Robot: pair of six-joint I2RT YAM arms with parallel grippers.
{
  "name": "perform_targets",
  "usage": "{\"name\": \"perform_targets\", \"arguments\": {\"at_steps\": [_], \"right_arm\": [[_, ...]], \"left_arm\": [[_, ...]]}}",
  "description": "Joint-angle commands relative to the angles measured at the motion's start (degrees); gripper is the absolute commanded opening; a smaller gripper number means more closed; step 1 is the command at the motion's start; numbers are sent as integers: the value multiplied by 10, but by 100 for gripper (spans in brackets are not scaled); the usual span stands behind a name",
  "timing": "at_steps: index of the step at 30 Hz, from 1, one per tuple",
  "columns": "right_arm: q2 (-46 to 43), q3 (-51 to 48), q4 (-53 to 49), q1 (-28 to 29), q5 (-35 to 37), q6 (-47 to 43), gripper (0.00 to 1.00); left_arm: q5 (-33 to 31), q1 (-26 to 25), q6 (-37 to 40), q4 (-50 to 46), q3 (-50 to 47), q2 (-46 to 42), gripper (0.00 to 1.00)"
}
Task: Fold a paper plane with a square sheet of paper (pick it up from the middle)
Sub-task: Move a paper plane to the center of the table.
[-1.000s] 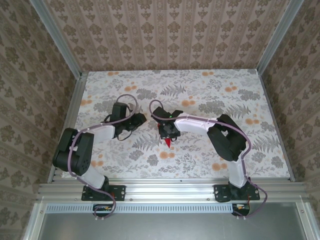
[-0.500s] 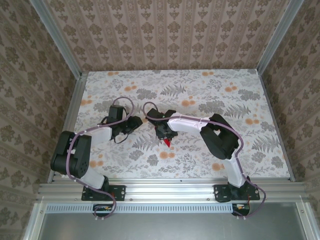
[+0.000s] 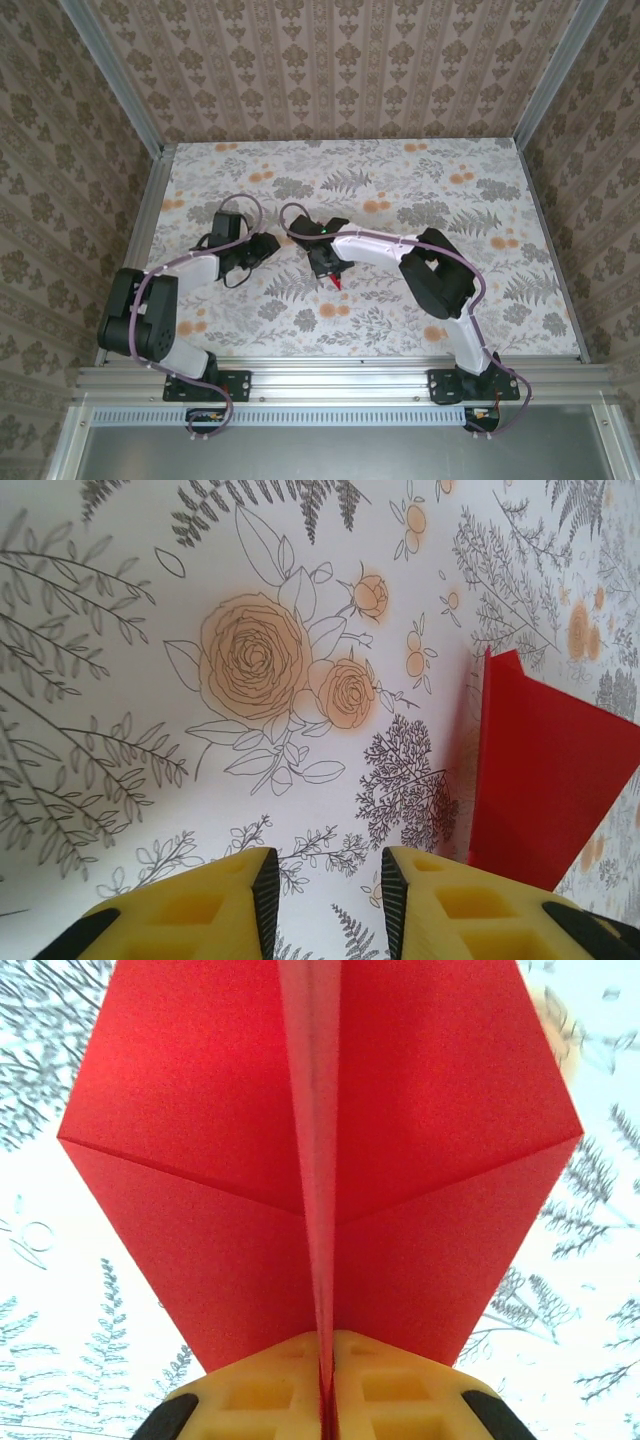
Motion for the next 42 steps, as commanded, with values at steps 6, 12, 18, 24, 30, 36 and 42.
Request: {"name": "perform_targets", "arguments": {"at_steps": [6, 12, 18, 24, 30, 36, 42], "right_arm": [[-4, 56, 22, -64, -22, -181, 8], [40, 115, 38, -124, -79, -246, 8], [84, 154, 41, -153, -101, -262, 9], [113, 175, 37, -158, -116, -260, 10], [126, 174, 36, -158, -114, -249, 15], [139, 178, 33, -157, -114, -246, 18], [147, 179, 28, -153, -111, -245, 18]], "left_arm": [[-64, 21, 48, -104, 6, -67, 52], [-130, 30, 74, -188, 21, -114, 69], [-195, 38, 101, -251, 33, -147, 88], [-204, 43, 112, -263, 35, -168, 97], [-204, 43, 111, -264, 35, -176, 100], [-206, 44, 108, -264, 35, -175, 100], [-208, 44, 108, -269, 35, -177, 100]]}}
